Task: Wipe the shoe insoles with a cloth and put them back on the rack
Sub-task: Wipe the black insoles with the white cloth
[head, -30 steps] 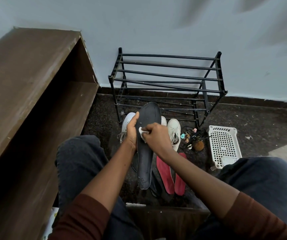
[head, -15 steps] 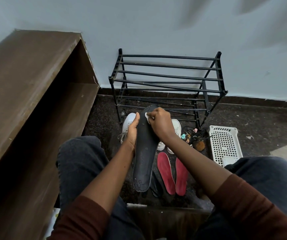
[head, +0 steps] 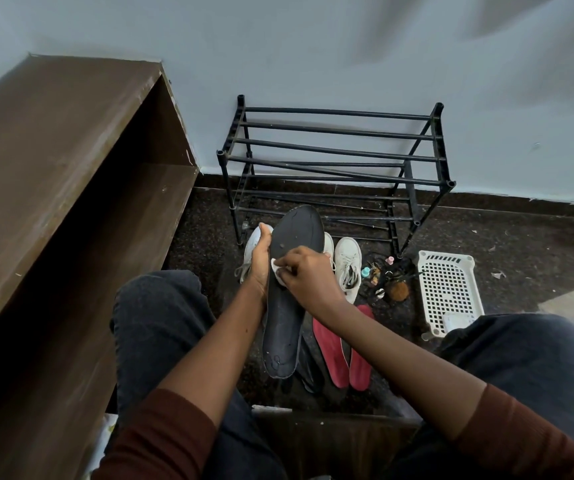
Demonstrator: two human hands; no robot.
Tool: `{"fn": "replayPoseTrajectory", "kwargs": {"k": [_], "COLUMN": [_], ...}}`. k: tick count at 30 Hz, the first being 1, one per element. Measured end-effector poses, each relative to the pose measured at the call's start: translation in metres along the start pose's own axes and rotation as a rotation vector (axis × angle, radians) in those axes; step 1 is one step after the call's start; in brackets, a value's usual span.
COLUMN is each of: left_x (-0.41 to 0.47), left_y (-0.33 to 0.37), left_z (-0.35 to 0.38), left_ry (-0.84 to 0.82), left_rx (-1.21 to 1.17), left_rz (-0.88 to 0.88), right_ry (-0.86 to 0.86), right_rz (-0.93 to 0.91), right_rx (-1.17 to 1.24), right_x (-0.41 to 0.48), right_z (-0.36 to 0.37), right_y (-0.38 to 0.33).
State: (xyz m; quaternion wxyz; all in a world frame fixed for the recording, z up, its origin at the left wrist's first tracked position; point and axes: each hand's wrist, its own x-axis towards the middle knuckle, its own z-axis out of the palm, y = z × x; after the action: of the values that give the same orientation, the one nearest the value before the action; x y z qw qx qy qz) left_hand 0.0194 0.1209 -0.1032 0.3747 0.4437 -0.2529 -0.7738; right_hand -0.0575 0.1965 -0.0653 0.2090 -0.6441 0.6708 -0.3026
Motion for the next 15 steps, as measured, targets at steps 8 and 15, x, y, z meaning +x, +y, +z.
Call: {"fn": "replayPoseTrajectory", "kwargs": {"k": [8,15], "left_x": [-0.019,-0.018], "left_y": [-0.008,-0.005], "left_z": [0.018,0.016], "left_ry": [-0.181,-0.048], "left_rx": [-0.128,-0.006], "left_rz": [-0.130,-0.070], "right_ry": [0.097,0.010], "right_rz": [0.136,0.096], "right_rx": [-0.044,0.020], "right_x": [0.045,0.028], "right_z": [-0.016,-0.010], "right_y": [0.017,0.006]}}
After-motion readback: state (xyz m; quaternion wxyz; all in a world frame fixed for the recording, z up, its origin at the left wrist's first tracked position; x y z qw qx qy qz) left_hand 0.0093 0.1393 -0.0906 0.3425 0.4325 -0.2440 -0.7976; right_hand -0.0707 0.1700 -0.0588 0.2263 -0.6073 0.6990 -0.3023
